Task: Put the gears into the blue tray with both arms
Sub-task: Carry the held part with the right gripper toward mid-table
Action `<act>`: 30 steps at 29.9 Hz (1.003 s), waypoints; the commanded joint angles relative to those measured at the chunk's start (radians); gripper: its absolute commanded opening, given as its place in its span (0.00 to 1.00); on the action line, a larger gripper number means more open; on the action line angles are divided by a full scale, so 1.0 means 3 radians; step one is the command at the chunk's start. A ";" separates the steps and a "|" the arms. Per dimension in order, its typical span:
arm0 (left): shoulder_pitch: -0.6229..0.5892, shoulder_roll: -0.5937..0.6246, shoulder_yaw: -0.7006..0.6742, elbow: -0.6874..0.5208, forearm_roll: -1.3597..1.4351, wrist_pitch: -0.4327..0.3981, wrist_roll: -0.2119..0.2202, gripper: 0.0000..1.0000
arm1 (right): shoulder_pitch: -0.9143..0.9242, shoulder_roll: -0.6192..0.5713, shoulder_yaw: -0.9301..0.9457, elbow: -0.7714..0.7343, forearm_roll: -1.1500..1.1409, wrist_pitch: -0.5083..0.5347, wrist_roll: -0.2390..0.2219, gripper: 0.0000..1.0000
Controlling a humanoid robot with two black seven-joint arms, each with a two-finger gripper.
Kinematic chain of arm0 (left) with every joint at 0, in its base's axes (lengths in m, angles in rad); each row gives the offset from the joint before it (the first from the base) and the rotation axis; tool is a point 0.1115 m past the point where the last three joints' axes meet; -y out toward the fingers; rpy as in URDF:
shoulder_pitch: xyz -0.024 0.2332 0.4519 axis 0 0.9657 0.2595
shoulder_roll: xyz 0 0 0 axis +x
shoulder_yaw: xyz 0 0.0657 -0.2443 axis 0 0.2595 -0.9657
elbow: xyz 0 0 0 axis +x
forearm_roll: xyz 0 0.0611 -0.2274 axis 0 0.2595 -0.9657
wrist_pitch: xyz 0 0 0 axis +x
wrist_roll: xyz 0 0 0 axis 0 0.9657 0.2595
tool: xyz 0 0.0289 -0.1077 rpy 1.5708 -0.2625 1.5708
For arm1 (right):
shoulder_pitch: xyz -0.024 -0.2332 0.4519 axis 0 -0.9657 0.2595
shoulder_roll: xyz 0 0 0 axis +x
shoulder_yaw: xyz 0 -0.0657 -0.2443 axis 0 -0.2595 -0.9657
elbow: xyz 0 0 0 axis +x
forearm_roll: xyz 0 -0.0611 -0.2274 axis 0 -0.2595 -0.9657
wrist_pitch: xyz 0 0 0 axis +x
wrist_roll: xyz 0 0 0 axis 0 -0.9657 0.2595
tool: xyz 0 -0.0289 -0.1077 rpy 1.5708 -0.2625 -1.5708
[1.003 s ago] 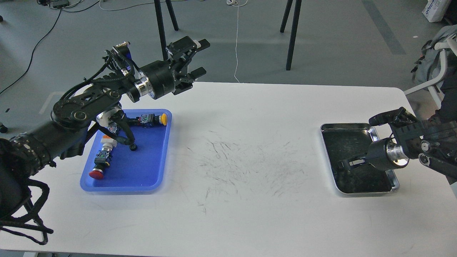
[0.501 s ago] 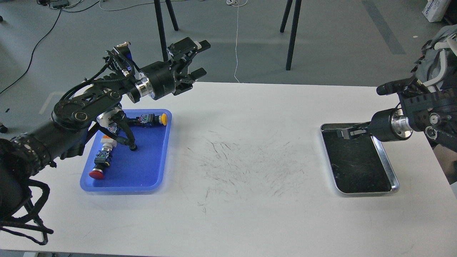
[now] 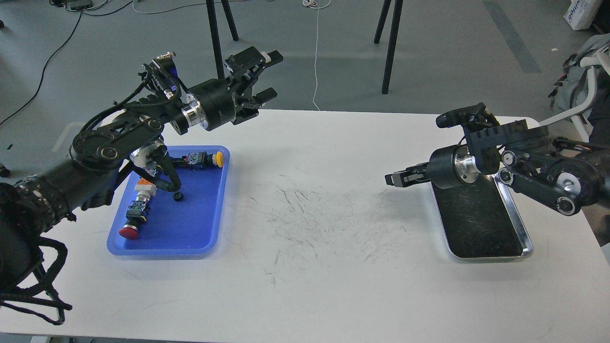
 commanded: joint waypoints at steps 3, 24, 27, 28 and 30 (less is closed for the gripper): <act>0.0000 0.0005 0.0000 0.0000 0.0000 0.0000 0.0000 1.00 | 0.0001 0.0351 0.0007 -0.0132 0.0000 0.0000 0.0000 0.12; 0.0021 0.0010 0.0000 0.0000 0.0000 0.0000 0.0000 1.00 | -0.0102 0.1154 -0.0008 -0.0500 0.0010 0.0000 0.0031 0.13; 0.0021 0.0020 0.0000 0.0000 0.0000 -0.0006 0.0000 1.00 | -0.0102 0.1307 0.0002 -0.0628 0.0086 0.0000 0.0031 0.13; 0.0021 0.0020 0.0000 0.0000 0.0000 0.0000 0.0000 1.00 | -0.0102 0.1348 0.0002 -0.0669 0.0112 0.0000 0.0031 0.13; 0.0016 0.0020 0.0000 0.0000 0.0000 -0.0006 0.0000 1.00 | -0.0102 0.1430 0.0002 -0.0735 0.0122 0.0000 0.0031 0.13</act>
